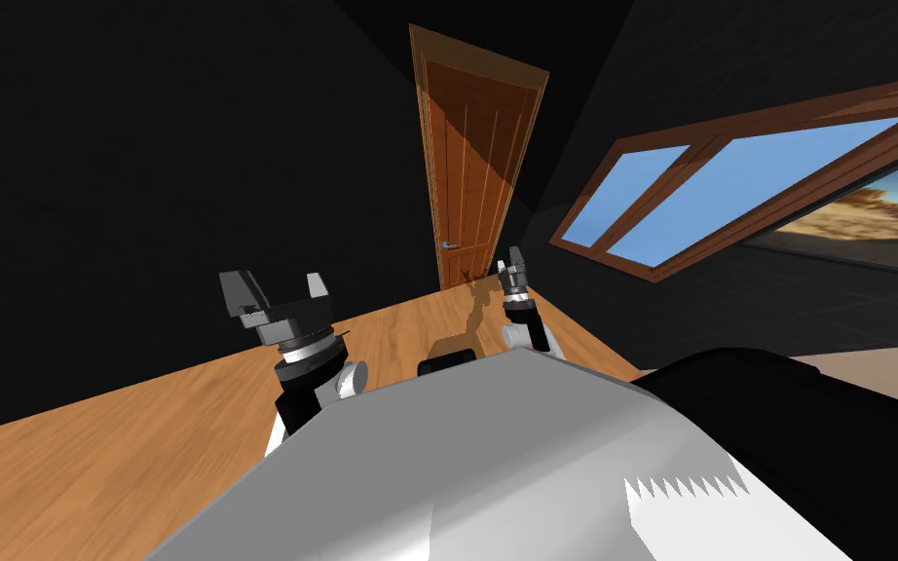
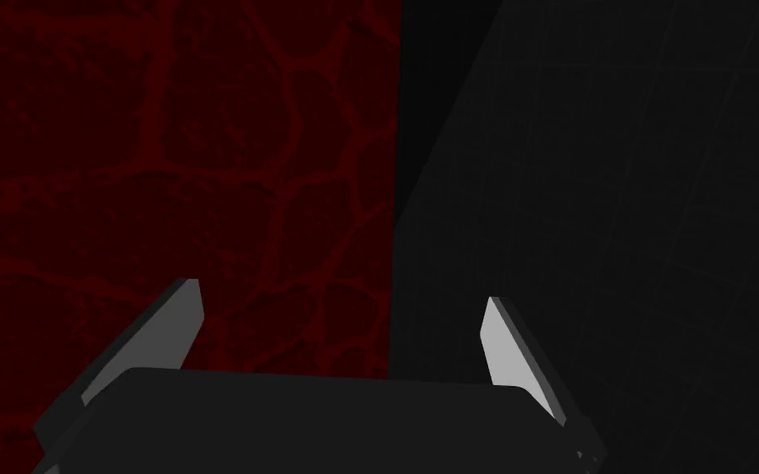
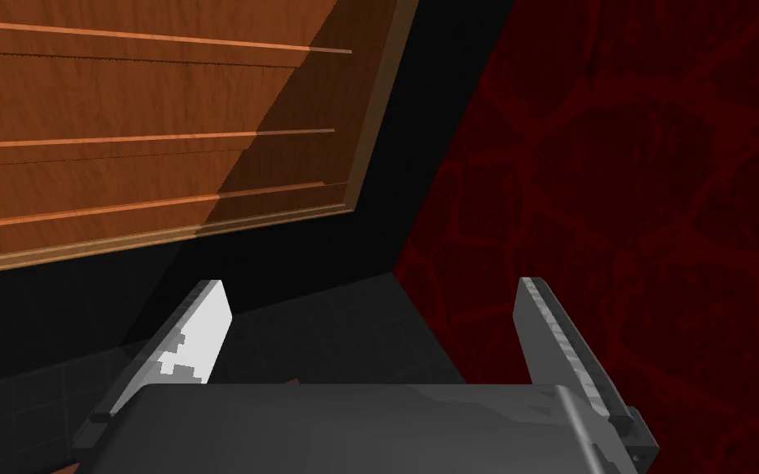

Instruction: Pull the door open

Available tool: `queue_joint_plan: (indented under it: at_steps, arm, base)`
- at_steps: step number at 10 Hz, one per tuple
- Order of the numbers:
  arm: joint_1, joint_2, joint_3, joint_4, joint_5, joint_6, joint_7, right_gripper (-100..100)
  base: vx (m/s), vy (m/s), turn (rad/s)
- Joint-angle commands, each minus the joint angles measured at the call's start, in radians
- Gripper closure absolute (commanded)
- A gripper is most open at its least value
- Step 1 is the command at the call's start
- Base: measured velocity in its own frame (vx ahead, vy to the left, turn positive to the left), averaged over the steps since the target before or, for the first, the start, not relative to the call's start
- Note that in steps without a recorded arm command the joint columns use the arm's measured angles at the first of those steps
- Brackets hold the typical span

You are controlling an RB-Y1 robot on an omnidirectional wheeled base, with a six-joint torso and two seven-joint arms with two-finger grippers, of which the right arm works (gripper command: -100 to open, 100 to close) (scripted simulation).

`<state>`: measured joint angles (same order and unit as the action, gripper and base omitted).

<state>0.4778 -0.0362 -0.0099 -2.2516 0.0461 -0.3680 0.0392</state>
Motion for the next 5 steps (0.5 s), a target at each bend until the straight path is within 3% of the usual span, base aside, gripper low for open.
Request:
queue_joint_plan:
  at_steps: [1,5]
  arm:
    - [-0.010,-0.008,0.000,0.034,0.000,-0.012,-0.008,-100]
    - [-0.029,-0.023,0.001,0.104,0.000,-0.035,-0.025,-100]
  base:
    - [0.098,0.001,0.016]
    - [0.144,-0.001,0.017]
